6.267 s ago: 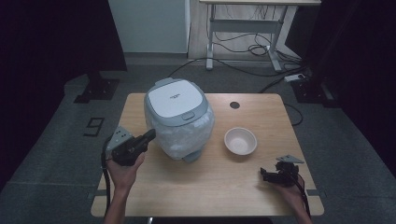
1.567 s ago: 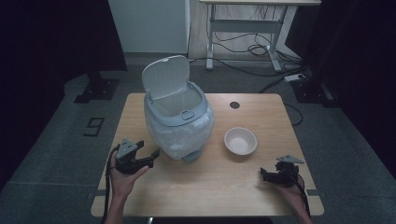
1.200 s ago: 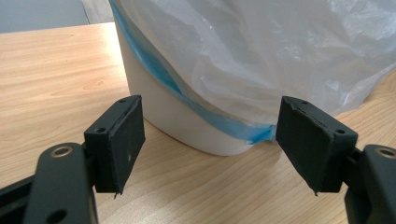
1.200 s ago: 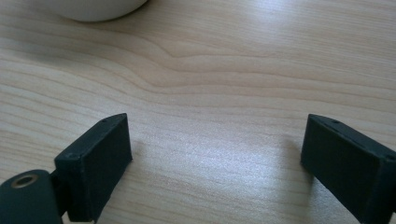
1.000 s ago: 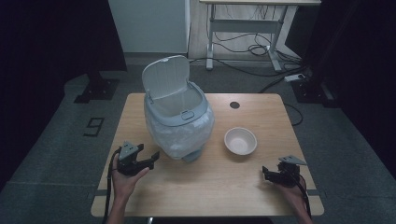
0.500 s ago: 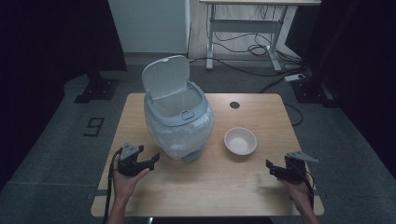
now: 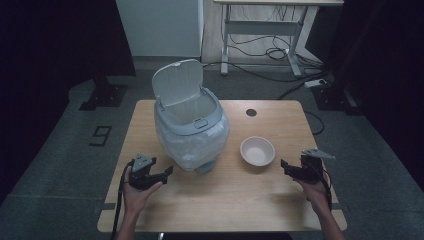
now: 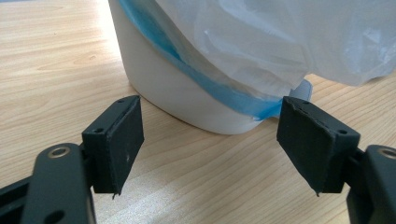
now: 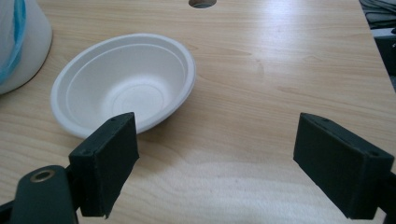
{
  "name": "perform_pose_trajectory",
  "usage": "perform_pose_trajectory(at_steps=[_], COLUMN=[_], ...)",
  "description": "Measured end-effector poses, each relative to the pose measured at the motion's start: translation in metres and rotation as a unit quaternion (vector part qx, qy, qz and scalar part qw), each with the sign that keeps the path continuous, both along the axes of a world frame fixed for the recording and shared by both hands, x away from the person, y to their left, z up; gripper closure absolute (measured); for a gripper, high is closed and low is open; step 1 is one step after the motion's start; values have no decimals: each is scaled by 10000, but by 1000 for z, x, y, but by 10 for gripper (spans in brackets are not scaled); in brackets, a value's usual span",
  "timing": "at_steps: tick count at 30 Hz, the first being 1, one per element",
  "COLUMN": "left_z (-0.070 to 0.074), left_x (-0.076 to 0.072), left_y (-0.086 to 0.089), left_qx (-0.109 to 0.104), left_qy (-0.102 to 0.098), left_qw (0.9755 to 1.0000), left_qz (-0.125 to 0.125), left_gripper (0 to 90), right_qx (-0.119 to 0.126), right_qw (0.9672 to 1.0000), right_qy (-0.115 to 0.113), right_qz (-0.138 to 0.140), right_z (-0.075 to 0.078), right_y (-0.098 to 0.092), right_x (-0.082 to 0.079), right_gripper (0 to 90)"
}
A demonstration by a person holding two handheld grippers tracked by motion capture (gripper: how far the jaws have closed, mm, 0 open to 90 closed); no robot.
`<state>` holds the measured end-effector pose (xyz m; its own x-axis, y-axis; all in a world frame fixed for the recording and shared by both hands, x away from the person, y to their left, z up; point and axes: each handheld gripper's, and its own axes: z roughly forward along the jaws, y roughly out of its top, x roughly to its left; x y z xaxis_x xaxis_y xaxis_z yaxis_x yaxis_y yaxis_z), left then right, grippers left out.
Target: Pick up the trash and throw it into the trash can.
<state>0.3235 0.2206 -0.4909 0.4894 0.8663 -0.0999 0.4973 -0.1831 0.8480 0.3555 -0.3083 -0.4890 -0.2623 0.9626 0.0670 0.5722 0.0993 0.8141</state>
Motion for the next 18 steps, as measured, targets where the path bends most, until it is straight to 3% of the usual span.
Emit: perform_pose_trajectory(at_steps=[10, 18], left_z=[-1, -1], left_x=[0, 0], left_y=[-2, -2], left_qx=[25, 20], left_qy=[21, 41], left_qw=[10000, 10000], left_qz=[-46, -34], left_gripper=[228, 230], right_qx=[-35, -178], right_qw=[9999, 9991], right_qy=[153, 363], right_qz=[52, 121], right_z=[3, -11], right_y=[13, 25], right_x=[29, 58], right_gripper=[154, 195])
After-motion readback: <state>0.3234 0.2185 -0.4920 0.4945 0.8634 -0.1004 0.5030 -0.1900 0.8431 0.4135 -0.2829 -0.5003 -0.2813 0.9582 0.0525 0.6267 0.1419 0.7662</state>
